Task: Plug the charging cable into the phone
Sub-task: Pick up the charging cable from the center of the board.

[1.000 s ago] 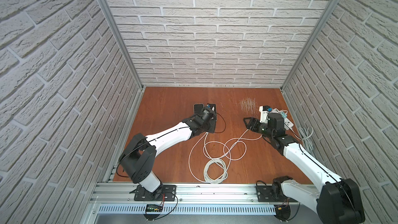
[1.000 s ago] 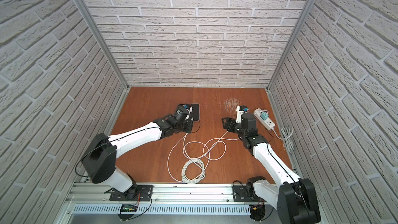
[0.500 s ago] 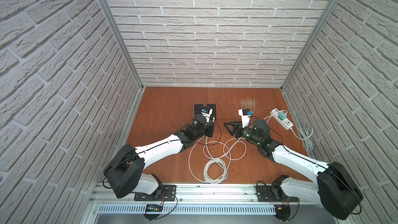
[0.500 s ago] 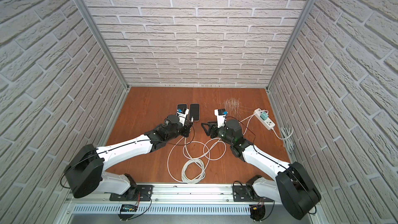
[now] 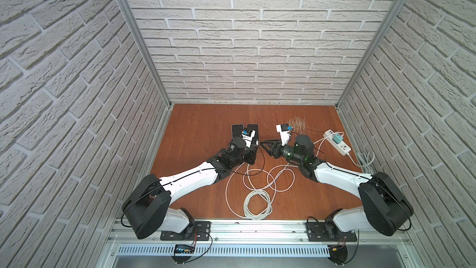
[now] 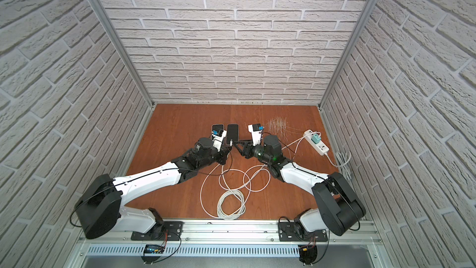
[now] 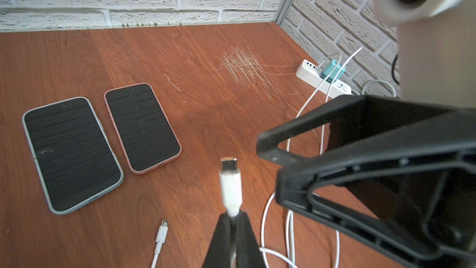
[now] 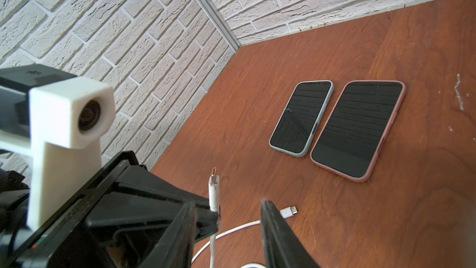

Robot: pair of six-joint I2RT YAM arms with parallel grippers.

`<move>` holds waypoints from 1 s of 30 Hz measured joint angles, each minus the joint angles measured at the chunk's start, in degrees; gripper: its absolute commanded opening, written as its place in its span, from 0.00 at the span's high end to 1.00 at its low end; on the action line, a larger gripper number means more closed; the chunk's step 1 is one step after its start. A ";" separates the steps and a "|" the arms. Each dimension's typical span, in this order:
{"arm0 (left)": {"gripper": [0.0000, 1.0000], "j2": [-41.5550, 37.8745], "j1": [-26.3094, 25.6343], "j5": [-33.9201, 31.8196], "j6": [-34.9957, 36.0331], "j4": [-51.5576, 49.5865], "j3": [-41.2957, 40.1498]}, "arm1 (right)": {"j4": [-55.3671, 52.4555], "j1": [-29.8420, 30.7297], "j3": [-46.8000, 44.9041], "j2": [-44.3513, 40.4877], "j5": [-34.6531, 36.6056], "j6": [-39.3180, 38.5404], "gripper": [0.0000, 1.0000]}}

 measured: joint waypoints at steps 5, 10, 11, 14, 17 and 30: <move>1.00 0.02 0.00 0.22 0.00 0.00 0.00 | 0.00 0.00 1.36 2.38 -1.25 1.09 0.60; 1.00 0.15 0.00 0.24 0.00 0.02 0.00 | 0.02 0.00 1.77 3.34 -2.38 1.73 0.61; 1.00 0.20 0.00 0.24 0.00 0.04 0.00 | 0.02 0.00 1.77 3.45 -2.62 1.81 0.61; 1.00 0.57 0.00 0.24 0.00 0.07 0.00 | 0.02 0.07 1.79 3.54 -2.99 1.88 0.61; 1.00 0.94 0.00 0.28 0.00 0.07 0.02 | 0.00 0.22 1.81 3.61 -3.26 1.88 0.61; 1.00 0.98 0.00 0.44 0.00 0.17 0.00 | -0.22 0.59 3.61 6.14 -5.11 1.95 0.76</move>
